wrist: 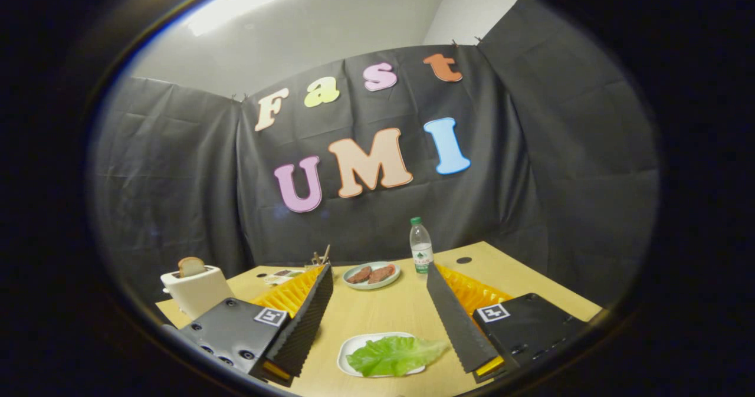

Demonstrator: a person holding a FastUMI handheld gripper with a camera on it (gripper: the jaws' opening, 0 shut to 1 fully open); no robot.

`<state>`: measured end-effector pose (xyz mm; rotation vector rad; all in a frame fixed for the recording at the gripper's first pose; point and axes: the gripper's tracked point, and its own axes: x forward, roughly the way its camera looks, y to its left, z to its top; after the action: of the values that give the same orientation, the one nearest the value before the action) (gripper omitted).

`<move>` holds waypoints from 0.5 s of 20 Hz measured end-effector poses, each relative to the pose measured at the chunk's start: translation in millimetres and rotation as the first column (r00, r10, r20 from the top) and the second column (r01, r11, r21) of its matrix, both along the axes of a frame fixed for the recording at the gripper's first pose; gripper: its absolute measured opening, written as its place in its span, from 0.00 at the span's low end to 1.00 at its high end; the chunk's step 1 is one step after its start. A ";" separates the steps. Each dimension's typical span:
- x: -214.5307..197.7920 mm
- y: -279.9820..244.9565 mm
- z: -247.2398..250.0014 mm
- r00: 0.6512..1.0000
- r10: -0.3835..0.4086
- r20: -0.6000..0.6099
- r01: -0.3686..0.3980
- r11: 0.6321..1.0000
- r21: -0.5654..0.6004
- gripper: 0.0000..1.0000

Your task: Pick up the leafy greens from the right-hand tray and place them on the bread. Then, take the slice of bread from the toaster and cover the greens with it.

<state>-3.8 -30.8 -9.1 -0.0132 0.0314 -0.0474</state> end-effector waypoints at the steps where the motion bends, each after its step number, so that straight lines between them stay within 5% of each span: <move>1: -0.4 -0.7 -0.2 1.000 -0.003 -0.004 0.003 1.000 -0.003 1.00; 10: 5.3 18.4 -13.8 0.992 0.064 -0.107 -0.069 0.997 -0.040 1.00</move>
<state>1.4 -12.4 -22.9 -0.0601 0.1358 0.0194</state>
